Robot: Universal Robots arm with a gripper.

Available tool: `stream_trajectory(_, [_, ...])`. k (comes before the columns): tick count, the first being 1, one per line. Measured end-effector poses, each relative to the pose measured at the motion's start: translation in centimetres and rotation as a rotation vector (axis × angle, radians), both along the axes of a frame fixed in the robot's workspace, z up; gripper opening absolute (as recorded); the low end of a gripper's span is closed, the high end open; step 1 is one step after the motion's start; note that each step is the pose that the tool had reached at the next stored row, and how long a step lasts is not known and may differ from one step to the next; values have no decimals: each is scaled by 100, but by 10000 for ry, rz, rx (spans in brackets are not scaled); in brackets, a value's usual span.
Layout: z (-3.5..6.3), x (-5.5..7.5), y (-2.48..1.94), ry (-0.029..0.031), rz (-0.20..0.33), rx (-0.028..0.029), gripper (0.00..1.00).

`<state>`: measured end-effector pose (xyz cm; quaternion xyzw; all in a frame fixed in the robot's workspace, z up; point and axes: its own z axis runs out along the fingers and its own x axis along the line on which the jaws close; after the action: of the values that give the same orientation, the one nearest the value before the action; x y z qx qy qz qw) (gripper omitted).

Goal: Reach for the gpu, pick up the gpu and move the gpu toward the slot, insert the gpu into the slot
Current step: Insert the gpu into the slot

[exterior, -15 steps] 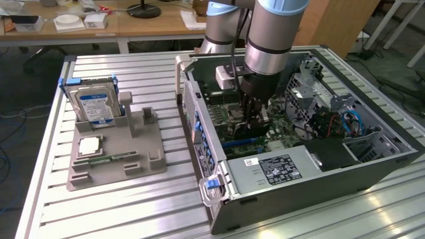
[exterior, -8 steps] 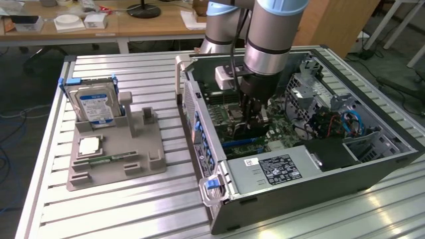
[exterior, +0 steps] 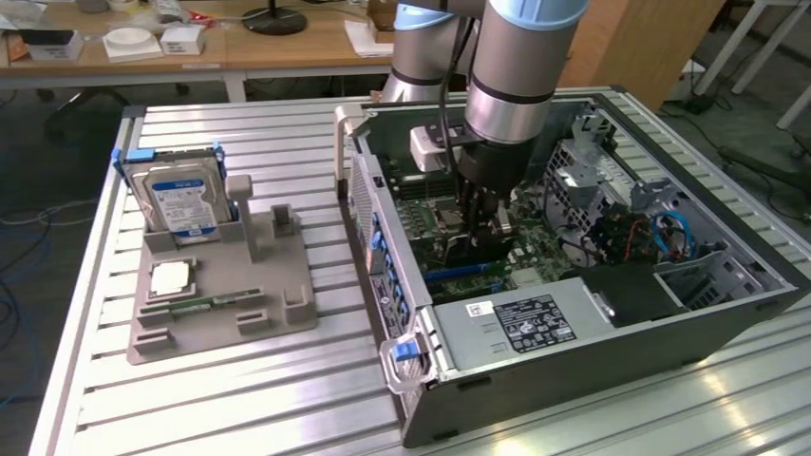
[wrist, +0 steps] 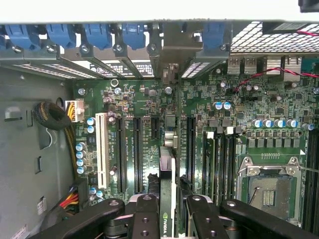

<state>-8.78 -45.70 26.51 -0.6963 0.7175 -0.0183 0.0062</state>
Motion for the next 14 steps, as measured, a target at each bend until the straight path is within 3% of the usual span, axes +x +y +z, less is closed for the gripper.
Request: stream_trajectory(14, [-3, 3, 2, -23, 1, 0, 26])
